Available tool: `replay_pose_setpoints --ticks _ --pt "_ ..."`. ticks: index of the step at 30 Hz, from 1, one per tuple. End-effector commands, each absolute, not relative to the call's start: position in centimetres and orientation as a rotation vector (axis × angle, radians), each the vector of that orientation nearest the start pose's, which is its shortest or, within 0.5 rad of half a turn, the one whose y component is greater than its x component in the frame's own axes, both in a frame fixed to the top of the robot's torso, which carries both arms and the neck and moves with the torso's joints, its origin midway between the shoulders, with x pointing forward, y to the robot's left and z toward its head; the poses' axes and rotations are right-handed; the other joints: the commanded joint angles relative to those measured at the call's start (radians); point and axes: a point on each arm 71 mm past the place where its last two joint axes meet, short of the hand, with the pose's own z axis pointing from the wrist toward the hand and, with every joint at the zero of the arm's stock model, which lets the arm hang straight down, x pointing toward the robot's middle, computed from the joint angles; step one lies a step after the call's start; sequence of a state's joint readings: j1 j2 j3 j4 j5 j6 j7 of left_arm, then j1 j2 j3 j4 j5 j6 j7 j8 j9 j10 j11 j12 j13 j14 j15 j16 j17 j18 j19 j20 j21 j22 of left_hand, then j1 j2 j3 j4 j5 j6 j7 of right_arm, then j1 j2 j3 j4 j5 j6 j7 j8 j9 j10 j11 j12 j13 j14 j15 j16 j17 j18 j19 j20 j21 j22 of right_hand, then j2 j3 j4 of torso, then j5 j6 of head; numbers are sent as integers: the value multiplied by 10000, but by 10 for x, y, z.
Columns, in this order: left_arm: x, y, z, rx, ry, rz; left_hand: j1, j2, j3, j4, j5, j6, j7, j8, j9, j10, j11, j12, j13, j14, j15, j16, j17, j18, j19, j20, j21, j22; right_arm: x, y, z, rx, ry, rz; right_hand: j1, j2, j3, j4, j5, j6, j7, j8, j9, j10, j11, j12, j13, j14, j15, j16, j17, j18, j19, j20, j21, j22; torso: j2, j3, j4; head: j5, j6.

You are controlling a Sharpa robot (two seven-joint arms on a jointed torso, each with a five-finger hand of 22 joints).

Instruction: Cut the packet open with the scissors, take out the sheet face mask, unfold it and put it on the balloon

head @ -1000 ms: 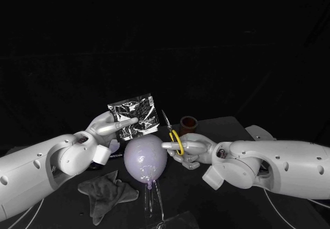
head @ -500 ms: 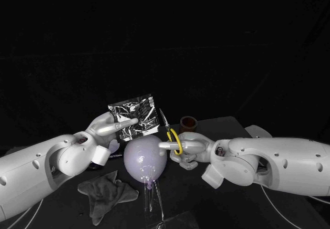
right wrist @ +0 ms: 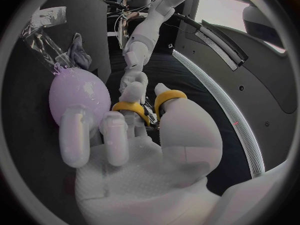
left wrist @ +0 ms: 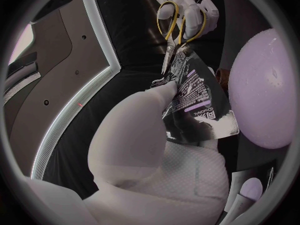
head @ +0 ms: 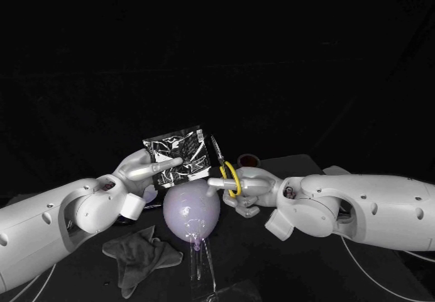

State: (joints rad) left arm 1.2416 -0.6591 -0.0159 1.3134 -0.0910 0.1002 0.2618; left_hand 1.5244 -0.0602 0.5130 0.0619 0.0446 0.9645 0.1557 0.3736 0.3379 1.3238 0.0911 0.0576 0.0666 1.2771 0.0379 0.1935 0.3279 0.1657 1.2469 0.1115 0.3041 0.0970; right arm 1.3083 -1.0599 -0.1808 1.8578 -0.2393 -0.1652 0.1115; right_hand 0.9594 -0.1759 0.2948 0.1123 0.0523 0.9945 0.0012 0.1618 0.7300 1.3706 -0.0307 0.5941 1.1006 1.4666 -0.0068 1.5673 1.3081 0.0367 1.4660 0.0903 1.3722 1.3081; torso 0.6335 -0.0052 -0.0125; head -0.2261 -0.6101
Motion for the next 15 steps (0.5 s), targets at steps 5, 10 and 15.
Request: replay_pose_setpoints --ticks 5,10,15 --pt "520 149 -164 -8801 17291 -18525 -15 89 20 -69 34 -30 66 25 1245 30 -15 53 -1 5 -57 -33 17 134 -1 -18 30 -8 413 -204 -168 8356 18886 14909 635 157 -1649 643 -1 -1215 1122 -21 -106 -776 583 -1497 -1885 754 -291 -622 1440 465 -797 -188 -2028 1285 -2 -1 -6 17 15" --pt "520 150 -164 -8811 17283 -18508 -16 85 20 -74 34 -29 66 26 1250 31 -16 54 -1 6 -58 -33 21 134 -1 -19 32 -8 414 -203 -168 8185 19021 14827 1078 401 -2455 936 -34 -805 1286 -216 -316 -1097 805 -3717 -3968 800 -171 -599 1449 387 -592 -90 -1750 1349 -2 0 -9 33 6" --pt "520 150 -164 -8818 17282 -18497 -15 82 21 -79 35 -28 66 26 1255 32 -17 55 0 7 -59 -33 25 135 0 -20 33 -7 413 -201 -168 8005 19193 14769 1377 583 -3050 1121 -41 -793 1515 -444 -476 -1465 1051 -4884 -5145 815 54 -559 1457 326 -418 87 -1413 1466 -4 3 -10 42 11"
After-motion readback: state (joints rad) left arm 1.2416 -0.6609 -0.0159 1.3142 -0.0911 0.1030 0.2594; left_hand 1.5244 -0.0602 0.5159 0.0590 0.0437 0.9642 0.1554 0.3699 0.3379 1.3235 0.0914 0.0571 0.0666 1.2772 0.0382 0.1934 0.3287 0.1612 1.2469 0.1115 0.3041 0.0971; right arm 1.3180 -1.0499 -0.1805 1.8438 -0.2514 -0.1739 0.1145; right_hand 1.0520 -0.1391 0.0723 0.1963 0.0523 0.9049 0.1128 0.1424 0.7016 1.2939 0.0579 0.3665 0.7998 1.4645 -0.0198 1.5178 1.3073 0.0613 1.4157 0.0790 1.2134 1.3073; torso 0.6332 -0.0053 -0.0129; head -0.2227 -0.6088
